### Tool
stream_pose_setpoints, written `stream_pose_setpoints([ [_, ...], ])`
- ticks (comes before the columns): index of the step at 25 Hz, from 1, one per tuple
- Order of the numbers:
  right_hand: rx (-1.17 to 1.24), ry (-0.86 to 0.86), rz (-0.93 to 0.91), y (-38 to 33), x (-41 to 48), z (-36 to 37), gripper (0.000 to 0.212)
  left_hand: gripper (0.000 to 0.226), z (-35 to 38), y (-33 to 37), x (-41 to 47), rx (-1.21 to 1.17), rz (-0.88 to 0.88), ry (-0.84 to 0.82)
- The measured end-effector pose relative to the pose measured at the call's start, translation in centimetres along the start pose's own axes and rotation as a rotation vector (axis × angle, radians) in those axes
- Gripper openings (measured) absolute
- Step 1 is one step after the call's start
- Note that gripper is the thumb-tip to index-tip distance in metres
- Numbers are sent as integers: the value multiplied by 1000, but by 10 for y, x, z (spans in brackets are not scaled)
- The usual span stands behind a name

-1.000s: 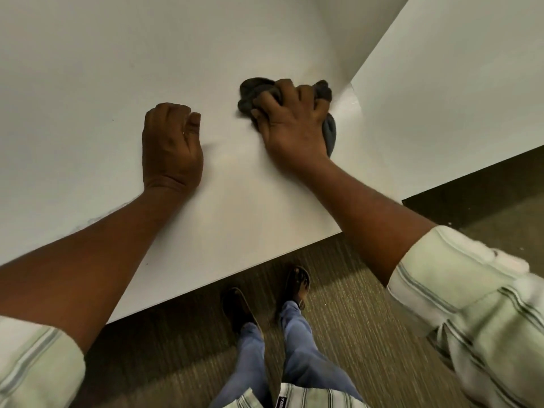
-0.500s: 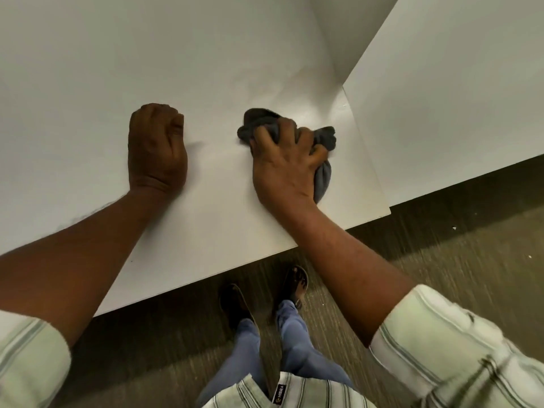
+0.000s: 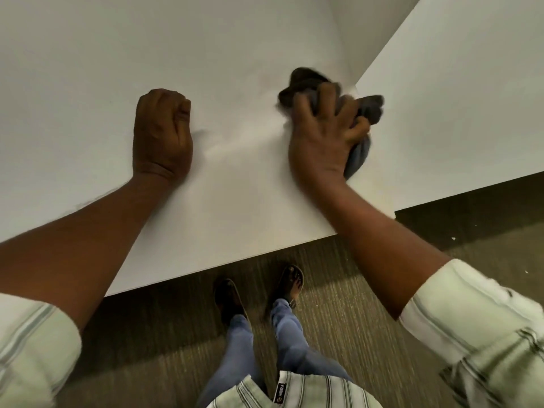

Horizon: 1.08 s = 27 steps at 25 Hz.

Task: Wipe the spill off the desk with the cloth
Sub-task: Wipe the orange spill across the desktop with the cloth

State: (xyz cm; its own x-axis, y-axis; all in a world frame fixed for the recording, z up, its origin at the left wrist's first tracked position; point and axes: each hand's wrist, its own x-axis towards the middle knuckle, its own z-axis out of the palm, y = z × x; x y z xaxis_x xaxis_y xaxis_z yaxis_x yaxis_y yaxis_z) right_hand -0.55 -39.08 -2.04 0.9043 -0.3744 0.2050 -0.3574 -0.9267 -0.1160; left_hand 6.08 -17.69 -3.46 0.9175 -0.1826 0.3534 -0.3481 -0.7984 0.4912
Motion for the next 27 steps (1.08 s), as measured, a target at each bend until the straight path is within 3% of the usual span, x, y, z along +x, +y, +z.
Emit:
stream_pose_setpoints([
  [2,106,-53,-251,-20,-33,-5,39,33,0,-1,0,4,-5,0],
  [4,127,-90,-275,-26,-20,-1,36,32,1,-1,0,8,-7,-6],
  [10,-45,-140,181,34,57,8,44,28,0,-1,-1,-5,-4,0],
  [13,-147,-68,292,51,59,-1,51,28,1,-2,0,1,-11,16],
  [15,-115,-6,211,41,31,-2,44,27,2,-3,-2,-4,-5,25],
  [18,16,-43,-76,13,-22,-4,38,30,2,-2,-2,-12,2,31],
  [20,33,-69,-110,12,-11,0,35,29,3,-4,-1,-5,22,24],
  [27,-119,-91,285,57,67,7,49,24,3,-4,-1,3,33,24],
])
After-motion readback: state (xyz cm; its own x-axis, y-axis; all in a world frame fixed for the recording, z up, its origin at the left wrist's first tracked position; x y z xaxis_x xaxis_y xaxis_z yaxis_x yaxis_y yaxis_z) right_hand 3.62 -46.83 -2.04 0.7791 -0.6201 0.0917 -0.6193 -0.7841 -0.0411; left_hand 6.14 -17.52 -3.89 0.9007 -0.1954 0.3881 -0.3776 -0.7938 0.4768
